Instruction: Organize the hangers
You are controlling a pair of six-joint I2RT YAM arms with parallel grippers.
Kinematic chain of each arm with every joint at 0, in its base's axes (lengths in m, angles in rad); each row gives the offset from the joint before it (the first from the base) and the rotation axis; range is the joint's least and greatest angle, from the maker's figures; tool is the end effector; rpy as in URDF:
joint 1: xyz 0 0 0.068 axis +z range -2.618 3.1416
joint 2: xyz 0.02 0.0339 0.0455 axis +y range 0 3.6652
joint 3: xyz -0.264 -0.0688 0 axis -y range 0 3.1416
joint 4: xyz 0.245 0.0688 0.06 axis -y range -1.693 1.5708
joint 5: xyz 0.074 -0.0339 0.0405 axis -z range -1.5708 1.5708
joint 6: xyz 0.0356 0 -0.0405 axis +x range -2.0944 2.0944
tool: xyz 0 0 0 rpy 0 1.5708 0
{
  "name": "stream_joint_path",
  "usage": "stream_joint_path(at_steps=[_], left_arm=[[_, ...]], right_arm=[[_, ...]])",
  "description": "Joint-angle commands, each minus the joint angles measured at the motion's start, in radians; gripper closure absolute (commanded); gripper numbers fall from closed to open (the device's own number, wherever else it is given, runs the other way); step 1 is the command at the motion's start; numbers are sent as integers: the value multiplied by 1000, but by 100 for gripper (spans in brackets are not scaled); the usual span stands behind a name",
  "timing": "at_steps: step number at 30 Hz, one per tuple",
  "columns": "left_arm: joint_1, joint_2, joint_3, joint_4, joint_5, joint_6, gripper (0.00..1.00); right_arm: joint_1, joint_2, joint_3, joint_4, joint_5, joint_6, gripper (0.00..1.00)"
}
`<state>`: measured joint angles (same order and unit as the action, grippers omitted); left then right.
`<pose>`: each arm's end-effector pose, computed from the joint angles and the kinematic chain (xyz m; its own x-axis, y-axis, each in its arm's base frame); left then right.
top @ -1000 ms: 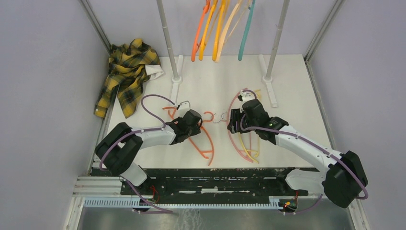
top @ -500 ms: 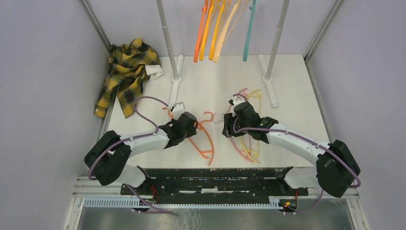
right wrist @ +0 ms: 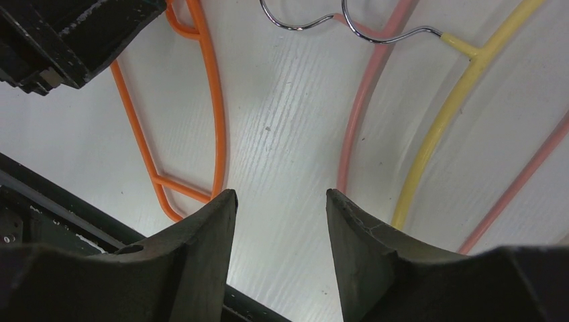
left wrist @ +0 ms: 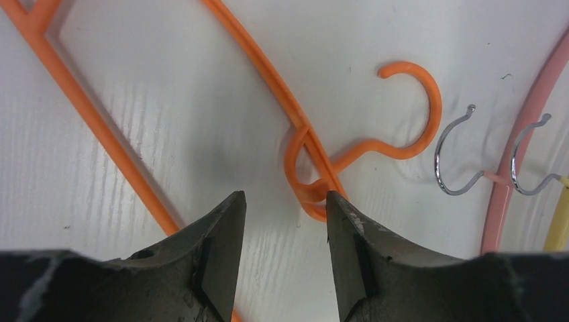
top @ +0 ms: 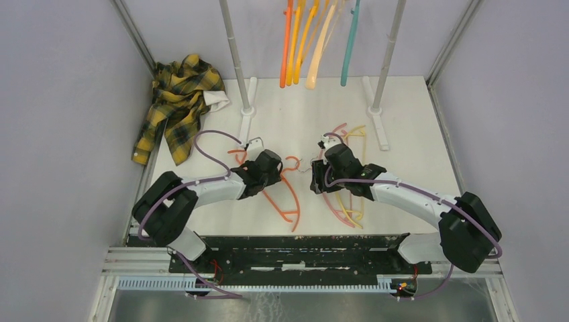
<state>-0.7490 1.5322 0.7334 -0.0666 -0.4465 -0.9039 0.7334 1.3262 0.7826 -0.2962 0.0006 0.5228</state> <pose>0.2247 -0.1879 0.1628 -0.6664 -0.3482 -0.6593 -0.1851 0.9338 -0.3061 0.2006 0.1807 0.2127 -0.8133 -0.0607 -0.5787 -0.3036 0.8927 0.3330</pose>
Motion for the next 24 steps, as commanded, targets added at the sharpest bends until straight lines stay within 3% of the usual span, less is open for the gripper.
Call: stream_joint_path(at_steps=[1,12,18,21,24], left_arm=[[7,64,53,51,9,-48,45],[17,141,101,38,1,-18,53],[20,170,115,27,-25,8,76],[23,181,124,14,-31,15,96],[23,170,127,2,-28,23,97]], right_arm=[[5,9,23,43,13,2,40],[5,28,12,61,12,3,40],[5,41,9,66,10,3,40],[5,46,9,69,9,3,40],[5,50,11,69,9,0,40]])
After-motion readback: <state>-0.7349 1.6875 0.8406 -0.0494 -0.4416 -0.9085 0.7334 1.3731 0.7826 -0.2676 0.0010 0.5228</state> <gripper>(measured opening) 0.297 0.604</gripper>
